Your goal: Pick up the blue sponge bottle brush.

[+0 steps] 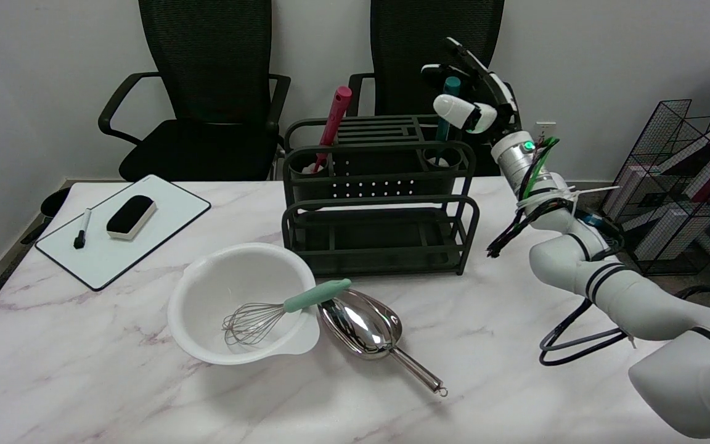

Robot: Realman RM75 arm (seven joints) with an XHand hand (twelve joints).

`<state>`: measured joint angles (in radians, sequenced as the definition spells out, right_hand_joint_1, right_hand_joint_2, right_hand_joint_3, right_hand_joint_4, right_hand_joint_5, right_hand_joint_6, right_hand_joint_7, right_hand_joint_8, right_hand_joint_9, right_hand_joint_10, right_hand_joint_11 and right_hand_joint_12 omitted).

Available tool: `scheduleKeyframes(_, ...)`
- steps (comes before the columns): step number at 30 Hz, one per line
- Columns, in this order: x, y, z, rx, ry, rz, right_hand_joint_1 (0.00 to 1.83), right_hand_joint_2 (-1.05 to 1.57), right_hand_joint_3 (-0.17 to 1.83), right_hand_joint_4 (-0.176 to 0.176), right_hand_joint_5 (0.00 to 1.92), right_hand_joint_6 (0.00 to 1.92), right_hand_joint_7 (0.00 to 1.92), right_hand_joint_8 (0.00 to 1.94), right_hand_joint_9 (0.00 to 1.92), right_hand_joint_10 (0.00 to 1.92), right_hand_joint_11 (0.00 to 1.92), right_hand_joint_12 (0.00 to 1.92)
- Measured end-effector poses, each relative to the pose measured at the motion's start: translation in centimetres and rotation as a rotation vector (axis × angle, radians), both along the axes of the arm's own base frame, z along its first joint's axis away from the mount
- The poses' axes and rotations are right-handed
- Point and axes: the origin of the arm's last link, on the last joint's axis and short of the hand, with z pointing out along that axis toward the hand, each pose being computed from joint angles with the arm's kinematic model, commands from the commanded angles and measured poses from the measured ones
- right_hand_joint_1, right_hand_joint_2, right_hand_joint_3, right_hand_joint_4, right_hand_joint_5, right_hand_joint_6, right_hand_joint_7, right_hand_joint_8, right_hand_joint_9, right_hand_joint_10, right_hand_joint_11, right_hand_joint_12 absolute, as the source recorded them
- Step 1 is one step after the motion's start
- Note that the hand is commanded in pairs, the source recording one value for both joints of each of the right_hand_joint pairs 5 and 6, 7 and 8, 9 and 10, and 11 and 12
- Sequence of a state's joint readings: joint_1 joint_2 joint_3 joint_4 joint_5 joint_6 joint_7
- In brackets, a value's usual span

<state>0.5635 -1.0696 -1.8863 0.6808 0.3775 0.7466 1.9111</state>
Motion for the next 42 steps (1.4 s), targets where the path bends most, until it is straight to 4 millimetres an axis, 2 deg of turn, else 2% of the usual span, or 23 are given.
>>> scheduleKeyframes(4,-0.1,-0.2,-0.6,0.012,0.003,-0.006,1.22,-0.10,0.91,0.000,0.25,0.25,0.75,0.75,0.56,0.56,0.43,0.43)
scheduleKeyframes(14,0.2,-0.3,-1.6,0.035,0.007,0.003,1.23,0.00,0.85,0.000,0.30,0.30,0.80,0.80,0.61,0.61,0.61,0.61)
scheduleKeyframes(18,0.2,-0.2,-1.9,0.041,0.008,0.005,1.26,0.13,0.73,0.000,0.32,0.32,0.83,0.83,0.84,0.84,0.83,0.83)
scheduleKeyframes(23,0.1,-0.1,-2.1,0.047,0.009,0.004,1.28,0.23,0.68,0.000,0.37,0.37,0.89,0.89,0.95,0.95,0.85,0.85)
scheduleKeyframes(26,0.1,0.0,-2.2,0.051,0.008,0.005,1.28,0.31,0.69,0.000,0.56,0.56,1.00,1.00,1.05,1.05,0.87,0.87)
scheduleKeyframes(28,0.1,0.0,-2.2,0.052,0.008,0.005,1.29,0.36,0.74,0.000,0.73,0.73,1.16,1.16,1.16,1.16,0.91,0.91)
scheduleKeyframes(30,0.0,0.1,-2.3,0.054,0.007,0.005,1.22,0.44,0.80,0.000,0.95,0.95,1.33,1.33,1.31,1.31,0.97,0.97)
scheduleKeyframes(31,0.0,0.1,-2.3,0.054,0.006,0.005,1.16,0.56,0.77,0.000,1.11,1.11,1.47,1.47,1.43,1.43,1.03,1.03)
scheduleKeyframes(35,-0.1,0.2,-2.3,0.053,0.000,0.004,1.11,0.77,0.67,0.000,1.39,1.39,1.63,1.63,1.58,1.58,1.26,1.26)
scheduleKeyframes(42,-0.2,0.3,-2.1,0.046,-0.024,0.003,1.07,0.92,0.66,0.000,1.65,1.65,1.80,1.80,1.73,1.73,1.53,1.53)
